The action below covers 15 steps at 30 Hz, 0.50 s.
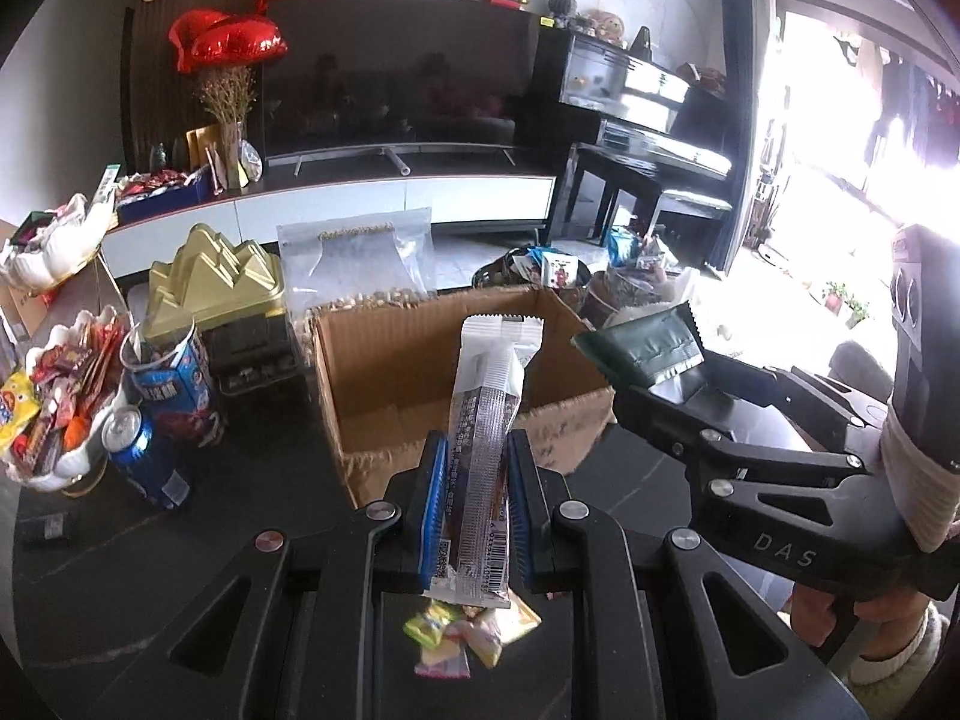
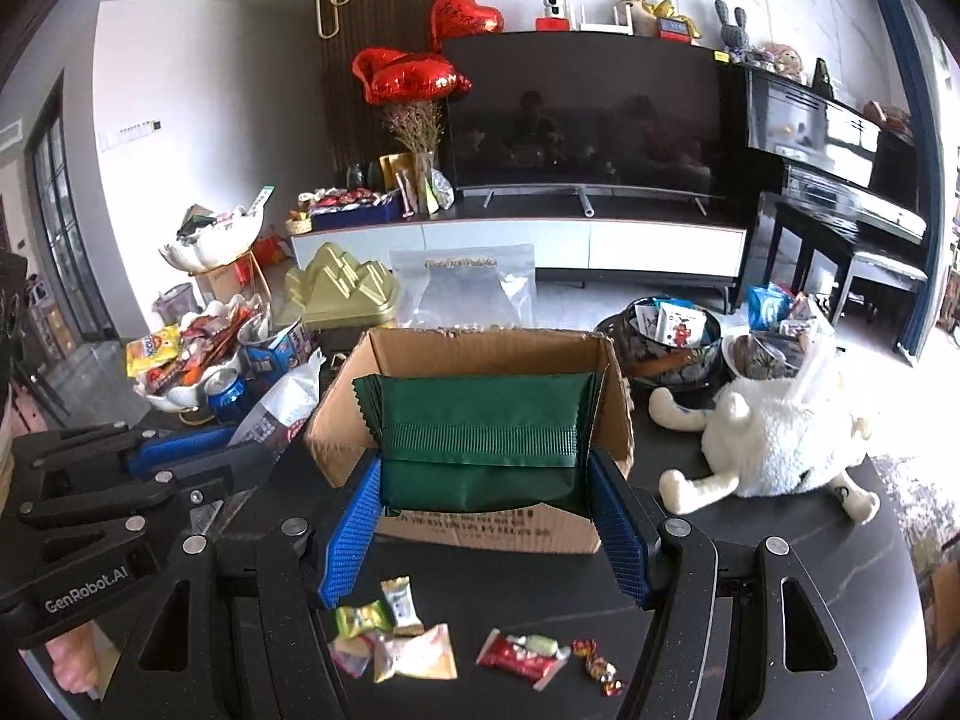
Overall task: Organize snacks
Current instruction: 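Carry the bar and green packet over the cardboard box, then open both tools to drop the bar and green packet into the box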
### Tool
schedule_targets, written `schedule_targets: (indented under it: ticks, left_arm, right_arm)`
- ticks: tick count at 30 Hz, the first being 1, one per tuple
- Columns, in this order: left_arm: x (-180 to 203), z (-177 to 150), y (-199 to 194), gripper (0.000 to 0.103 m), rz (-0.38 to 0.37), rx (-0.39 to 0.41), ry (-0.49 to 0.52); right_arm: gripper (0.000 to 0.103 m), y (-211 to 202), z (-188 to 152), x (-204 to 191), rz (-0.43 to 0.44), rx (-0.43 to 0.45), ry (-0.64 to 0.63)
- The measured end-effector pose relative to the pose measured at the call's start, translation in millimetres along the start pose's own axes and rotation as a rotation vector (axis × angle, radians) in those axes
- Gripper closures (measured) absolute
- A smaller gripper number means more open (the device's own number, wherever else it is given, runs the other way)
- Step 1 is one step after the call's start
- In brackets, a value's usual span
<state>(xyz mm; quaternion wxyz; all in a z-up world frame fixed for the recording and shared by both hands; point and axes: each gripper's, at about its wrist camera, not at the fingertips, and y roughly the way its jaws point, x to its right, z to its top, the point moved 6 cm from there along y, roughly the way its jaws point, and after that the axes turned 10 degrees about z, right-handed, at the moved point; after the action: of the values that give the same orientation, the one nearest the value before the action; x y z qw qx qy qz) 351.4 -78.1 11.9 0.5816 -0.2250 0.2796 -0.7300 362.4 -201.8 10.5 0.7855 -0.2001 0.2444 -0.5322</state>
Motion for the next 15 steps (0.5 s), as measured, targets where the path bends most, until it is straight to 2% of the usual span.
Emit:
schedule_targets:
  ticks: [15]
  left_arm:
    - [-20.3, 42.0, 70.1, 0.083, 0.027, -0.033, 0.002]
  right_arm:
    - [0.036, 66.0, 32.3, 23.8, -0.020, -0.055, -0.014]
